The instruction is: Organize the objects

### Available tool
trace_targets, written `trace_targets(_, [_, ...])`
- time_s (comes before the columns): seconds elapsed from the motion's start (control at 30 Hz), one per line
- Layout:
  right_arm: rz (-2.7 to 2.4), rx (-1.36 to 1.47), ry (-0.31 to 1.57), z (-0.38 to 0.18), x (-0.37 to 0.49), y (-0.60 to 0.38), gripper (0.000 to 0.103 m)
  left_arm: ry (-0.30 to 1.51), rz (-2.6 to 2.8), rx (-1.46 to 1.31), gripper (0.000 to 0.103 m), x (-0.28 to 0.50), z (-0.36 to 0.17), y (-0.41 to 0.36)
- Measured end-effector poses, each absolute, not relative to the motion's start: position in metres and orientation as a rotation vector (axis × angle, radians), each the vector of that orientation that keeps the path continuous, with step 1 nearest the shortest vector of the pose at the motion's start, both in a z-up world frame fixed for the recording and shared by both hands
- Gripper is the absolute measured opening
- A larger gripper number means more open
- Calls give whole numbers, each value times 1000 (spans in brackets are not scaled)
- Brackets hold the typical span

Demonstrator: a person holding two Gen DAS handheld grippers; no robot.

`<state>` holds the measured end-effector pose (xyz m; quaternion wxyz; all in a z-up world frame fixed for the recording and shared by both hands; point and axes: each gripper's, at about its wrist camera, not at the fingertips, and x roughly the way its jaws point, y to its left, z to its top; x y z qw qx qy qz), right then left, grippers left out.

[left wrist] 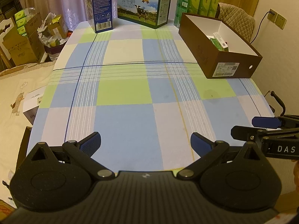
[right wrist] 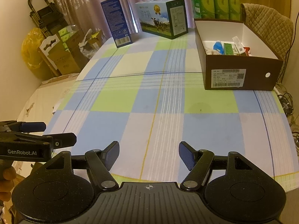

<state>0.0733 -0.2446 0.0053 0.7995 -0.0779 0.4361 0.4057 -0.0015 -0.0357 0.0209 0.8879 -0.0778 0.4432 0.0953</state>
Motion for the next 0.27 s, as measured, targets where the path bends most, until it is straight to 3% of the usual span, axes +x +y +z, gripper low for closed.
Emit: trace_targets(0.27, [864,-158,944,3,74,-251,67,931,195,-155,101,0,20,-44])
